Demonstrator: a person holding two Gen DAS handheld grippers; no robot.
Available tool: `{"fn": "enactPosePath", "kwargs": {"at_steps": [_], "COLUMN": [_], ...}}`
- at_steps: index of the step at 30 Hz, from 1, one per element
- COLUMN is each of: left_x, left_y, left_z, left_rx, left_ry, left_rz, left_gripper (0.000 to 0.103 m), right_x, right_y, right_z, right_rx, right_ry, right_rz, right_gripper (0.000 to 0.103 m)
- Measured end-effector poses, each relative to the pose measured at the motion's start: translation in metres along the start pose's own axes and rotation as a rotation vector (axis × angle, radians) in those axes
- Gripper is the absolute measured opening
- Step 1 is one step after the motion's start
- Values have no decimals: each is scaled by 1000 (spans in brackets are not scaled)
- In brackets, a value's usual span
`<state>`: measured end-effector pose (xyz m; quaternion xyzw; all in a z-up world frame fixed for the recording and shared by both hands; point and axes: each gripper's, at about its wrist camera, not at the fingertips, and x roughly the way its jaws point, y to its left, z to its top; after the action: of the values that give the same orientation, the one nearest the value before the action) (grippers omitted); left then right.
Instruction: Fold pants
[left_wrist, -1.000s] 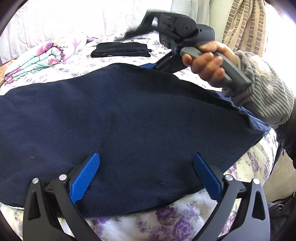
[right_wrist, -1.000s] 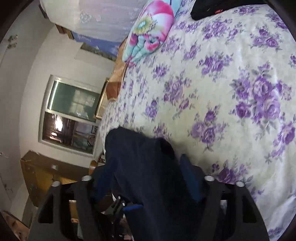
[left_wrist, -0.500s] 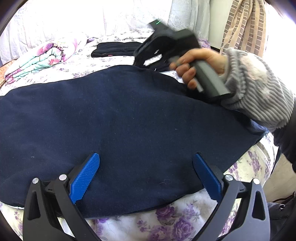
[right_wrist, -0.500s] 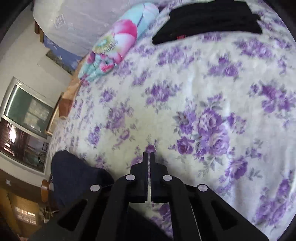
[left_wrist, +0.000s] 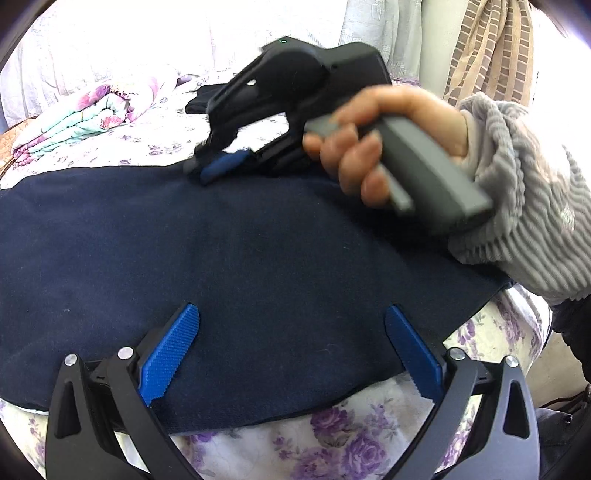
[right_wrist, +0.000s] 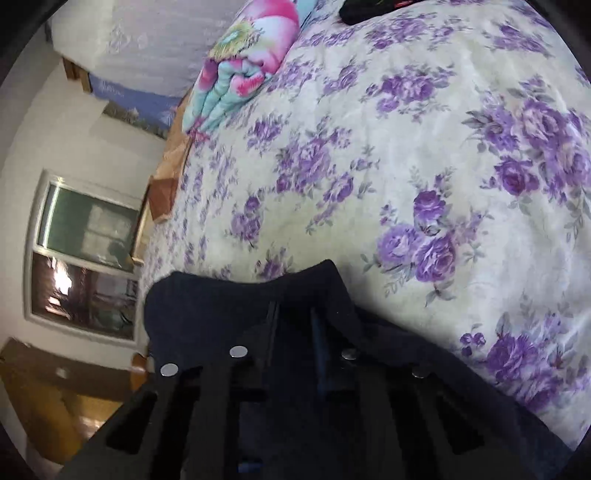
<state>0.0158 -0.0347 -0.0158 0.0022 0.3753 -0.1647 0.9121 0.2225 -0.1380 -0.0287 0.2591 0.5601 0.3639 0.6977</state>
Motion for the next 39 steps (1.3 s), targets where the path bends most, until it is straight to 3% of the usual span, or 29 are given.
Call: {"fn": "enactPosePath", "kwargs": {"at_steps": [2,3,4,6,9,12,15,18,22,28,31,36,39], "left_x": [0,0,-1,0,-1,-1,-4,-7,-7,-9,-10,-11,-12], "left_y": [0,1,1,0,-1,-1,-2,-1,0,4,7,2,3], "left_z": [0,0,-1,-1,-2,-2,-3,-4,-3,-4,-4,-5,-6], "left_rx": [1,0,-1,-1,-1,-5,-5,-10,-16,-48,-71,-72,-76], "left_ry": [-1,-3,-4,-4,-4,-6,-9,-20,-19,-27,-30,-23,-22], "left_rz": [0,-2,-4,-4,0,-5,-12,-24,-25,-37,-46,-26,-25], "left_gripper": [98,98,98,98,98,98,98,98,98,98,98,98,98], "right_x": [-25,-39,-53,-63,-37,-19,-26,-77,-171,-284,-307,-302,-293], "right_y": [6,8,11,17,9,6,11,27,12,-62,-104,-146,-155], "right_z": [-8,-13,-21,-32,-38,-24,-26,-61,-151,-308,-363,-371,-355], "right_rx": [7,10,5,-12,9,-14,29,-41,-46,246,440,565,546], "right_ry": [-88,-131,-167,-184,-136,-156,-192,-334,-522,-776,-881,-939,-943], "right_rz": [32,54,73,80,-24,-94,-89,-82,-102,-123,-108,16,15], "right_gripper": [41,65,75,77,80,84,85,85,92,93,95,96,96]}}
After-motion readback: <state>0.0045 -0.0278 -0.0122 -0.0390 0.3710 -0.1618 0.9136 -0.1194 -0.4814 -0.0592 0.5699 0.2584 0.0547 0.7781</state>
